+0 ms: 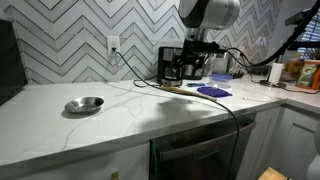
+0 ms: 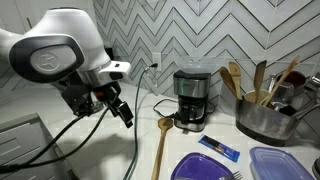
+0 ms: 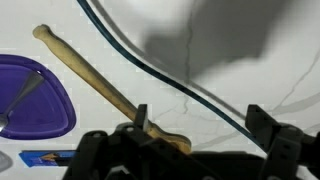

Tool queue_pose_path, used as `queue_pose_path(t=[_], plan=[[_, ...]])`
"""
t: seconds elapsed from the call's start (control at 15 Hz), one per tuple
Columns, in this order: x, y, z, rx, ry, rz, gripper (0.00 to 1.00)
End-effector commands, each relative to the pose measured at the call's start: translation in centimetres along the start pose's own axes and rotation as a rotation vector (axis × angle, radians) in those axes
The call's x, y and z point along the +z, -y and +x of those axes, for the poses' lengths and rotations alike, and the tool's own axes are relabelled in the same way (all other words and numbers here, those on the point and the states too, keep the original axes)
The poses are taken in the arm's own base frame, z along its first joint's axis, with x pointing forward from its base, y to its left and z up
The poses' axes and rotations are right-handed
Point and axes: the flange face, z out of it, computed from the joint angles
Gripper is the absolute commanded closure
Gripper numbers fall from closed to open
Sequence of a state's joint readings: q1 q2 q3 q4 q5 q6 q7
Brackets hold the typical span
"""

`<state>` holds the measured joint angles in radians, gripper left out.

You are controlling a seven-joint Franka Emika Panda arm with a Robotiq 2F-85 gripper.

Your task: Remove the coffee pot from the coffeemaker.

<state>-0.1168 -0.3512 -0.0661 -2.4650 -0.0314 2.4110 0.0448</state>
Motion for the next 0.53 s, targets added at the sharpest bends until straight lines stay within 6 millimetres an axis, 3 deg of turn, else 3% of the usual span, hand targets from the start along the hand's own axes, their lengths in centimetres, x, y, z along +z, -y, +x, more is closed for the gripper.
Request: queue_pose_path(t=[0.0,0.2,0.47], plan=[[-0.1,0.0,0.0,0.000,0.001,0.000,0.00],[0.0,0.0,0.0,0.000,0.001,0.000,0.00],[-1.7,-2.3,3.7,-0.020,0.012,0.006,0.00]])
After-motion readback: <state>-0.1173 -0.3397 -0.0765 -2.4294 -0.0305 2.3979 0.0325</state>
